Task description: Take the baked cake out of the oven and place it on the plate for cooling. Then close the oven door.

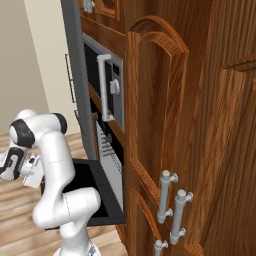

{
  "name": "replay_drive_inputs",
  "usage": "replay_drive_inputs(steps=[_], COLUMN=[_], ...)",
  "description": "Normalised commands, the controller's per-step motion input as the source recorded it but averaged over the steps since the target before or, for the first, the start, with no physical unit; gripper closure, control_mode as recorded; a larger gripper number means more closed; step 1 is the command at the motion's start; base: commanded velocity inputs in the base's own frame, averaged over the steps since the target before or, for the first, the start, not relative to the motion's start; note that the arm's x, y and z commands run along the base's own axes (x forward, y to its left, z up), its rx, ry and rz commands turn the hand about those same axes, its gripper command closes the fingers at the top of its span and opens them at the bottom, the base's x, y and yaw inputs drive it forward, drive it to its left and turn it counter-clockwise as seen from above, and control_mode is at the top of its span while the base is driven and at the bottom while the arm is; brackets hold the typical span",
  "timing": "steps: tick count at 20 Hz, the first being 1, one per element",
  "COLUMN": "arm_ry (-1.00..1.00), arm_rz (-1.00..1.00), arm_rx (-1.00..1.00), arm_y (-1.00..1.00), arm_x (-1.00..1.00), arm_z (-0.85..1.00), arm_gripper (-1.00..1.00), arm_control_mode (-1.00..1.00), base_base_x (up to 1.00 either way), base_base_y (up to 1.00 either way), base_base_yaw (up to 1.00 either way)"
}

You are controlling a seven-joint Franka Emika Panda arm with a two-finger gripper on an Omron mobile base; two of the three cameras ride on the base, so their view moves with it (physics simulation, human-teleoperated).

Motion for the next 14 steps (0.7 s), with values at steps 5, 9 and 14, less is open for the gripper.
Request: replay_drive_inputs(steps=[5, 9, 14], arm_ry=[-0.13, -0.09, -0.04], arm_rz=[0.0, 0.0, -0.01], arm_rx=[-0.06, -0.01, 0.0], arm_y=[-0.64, -0.59, -0.54], arm_x=[0.23, 0.34, 0.53], arm_z=[0.09, 0.04, 0.0], arm_gripper=[-1.0, -1.0, -1.0], arm_control_mode=[-1.0, -1.0, -1.0], base_base_x=[0.0, 0.0, 0.0], base_base_y=[0.0, 0.0, 0.0], base_base_yaw=[0.0, 0.0, 0.0])
